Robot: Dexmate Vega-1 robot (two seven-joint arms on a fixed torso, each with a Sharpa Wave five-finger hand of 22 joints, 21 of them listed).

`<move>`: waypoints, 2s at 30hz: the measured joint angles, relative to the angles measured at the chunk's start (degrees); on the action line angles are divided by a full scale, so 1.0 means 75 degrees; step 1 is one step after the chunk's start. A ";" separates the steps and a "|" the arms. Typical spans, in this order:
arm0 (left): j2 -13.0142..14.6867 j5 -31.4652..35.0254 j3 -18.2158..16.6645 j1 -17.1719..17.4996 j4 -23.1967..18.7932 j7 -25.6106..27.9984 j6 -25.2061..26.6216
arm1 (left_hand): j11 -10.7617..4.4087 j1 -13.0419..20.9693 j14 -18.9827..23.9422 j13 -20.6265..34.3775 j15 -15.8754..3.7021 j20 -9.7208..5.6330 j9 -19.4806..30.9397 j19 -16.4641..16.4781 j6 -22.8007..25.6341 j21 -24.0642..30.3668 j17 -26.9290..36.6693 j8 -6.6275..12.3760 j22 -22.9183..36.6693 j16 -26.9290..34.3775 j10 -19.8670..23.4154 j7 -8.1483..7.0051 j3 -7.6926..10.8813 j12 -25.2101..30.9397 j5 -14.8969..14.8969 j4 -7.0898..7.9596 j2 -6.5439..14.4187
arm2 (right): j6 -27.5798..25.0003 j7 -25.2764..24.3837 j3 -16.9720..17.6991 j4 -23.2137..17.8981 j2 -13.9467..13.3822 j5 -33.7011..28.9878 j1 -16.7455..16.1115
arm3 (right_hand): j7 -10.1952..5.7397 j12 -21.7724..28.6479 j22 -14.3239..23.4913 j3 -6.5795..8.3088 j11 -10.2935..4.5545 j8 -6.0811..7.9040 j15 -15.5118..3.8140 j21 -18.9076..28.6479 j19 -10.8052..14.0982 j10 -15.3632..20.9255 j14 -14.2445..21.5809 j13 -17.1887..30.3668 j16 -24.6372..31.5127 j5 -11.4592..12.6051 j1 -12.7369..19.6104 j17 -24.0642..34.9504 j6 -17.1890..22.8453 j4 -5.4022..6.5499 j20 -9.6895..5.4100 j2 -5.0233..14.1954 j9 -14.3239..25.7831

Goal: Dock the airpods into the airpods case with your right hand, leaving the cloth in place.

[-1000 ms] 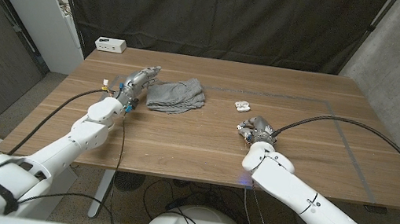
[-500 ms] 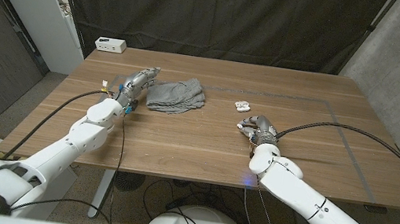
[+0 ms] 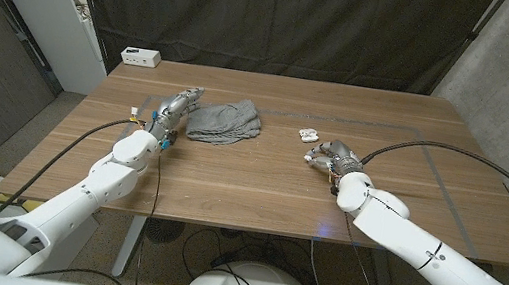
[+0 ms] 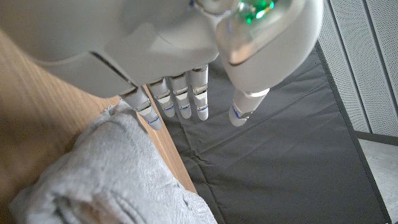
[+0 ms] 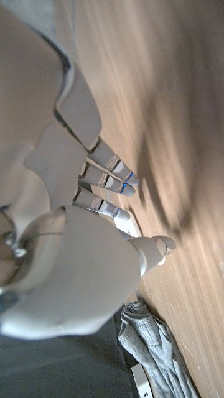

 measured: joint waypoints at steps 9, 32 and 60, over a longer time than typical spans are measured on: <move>0.0080 0.0228 -0.0103 0.0515 -0.0907 0.0588 0.0094 | -0.0042 0.0000 0.0000 0.0000 0.0000 0.0000 0.0000 0.0000 0.0042 0.0000 0.0000 0.0000 0.0000 -0.0012 0.0042 -0.0074 0.0000 0.0000 0.0000 0.0000 0.0000 | 0.0105 0.1137 -0.0112 -0.0202 -0.0463 -0.0465 0.0391 | -0.0029 -0.0146 0.0001 -0.0062 0.0026 0.0000 0.0018 -0.0088 -0.0266 -0.0305 -0.0447 -0.0057 -0.0254 -0.0074 -0.0001 -0.0153 -0.0029 0.0000 0.0148 0.0001 -0.0002; 0.0276 0.1282 -0.0286 0.1274 -0.2331 0.2204 0.0536 | -0.0110 0.0000 -0.0262 -0.0020 -0.0125 0.0003 0.0000 -0.0140 0.0127 -0.0058 0.0000 0.0000 0.0000 -0.0037 -0.0026 -0.0456 0.0000 -0.0029 0.0000 0.0000 0.0000 | 0.0712 0.3902 -0.0888 0.0672 -0.0771 -0.1932 0.2113 | -0.0213 -0.0265 -0.0034 -0.0148 0.0068 -0.0177 0.0042 -0.0088 -0.0577 -0.0699 -0.0993 -0.0154 -0.0490 -0.0074 -0.0131 -0.0329 -0.0172 0.0085 0.0220 0.0191 -0.0035; 0.0155 0.1427 -0.0332 0.1335 -0.2370 0.2324 0.0551 | -0.0109 0.0000 -0.0261 -0.0019 -0.0124 0.0028 0.0000 -0.0166 0.0127 -0.0058 0.0000 0.0000 0.0000 -0.0037 -0.0027 -0.0455 0.0000 -0.0029 0.0000 0.0000 0.0000 | 0.0962 0.4786 -0.1360 0.2453 0.0209 -0.2777 0.3064 | -0.0225 -0.0213 -0.0033 -0.0157 0.0041 -0.0252 -0.0001 -0.0088 -0.0645 -0.0670 -0.0950 -0.0200 -0.0446 -0.0074 -0.0171 -0.0362 -0.0189 0.0094 0.0207 0.0313 -0.0076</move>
